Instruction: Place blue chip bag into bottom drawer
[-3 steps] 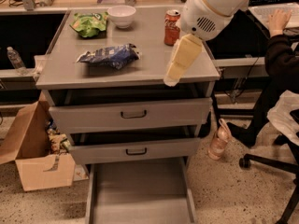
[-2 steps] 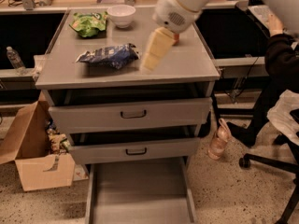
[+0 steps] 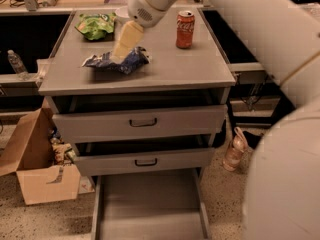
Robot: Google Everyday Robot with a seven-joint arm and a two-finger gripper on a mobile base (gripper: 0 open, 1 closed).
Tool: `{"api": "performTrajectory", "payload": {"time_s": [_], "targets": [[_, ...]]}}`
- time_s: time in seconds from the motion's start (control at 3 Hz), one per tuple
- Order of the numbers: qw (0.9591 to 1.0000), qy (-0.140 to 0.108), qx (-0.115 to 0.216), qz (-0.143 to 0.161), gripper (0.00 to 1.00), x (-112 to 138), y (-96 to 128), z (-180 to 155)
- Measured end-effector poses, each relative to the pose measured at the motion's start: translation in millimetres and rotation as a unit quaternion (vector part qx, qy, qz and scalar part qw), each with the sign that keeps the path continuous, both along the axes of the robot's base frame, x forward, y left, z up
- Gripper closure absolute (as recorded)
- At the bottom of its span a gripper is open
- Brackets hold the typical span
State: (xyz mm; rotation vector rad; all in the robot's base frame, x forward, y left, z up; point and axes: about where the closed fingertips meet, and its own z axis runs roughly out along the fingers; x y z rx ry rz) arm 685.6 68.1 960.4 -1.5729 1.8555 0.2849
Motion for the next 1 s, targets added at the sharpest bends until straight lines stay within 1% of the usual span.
{"api": "performTrajectory", "payload": {"time_s": [0.33,0.67,1.0], "targets": [[0.9999,0.000,0.007,-0.008,0.00,22,25,-14],[0.9997,0.005,0.000,-0.023,0.00,39,35,-35],[0.9991,0.013,-0.007,-0.039,0.00,48,31,-53]]}}
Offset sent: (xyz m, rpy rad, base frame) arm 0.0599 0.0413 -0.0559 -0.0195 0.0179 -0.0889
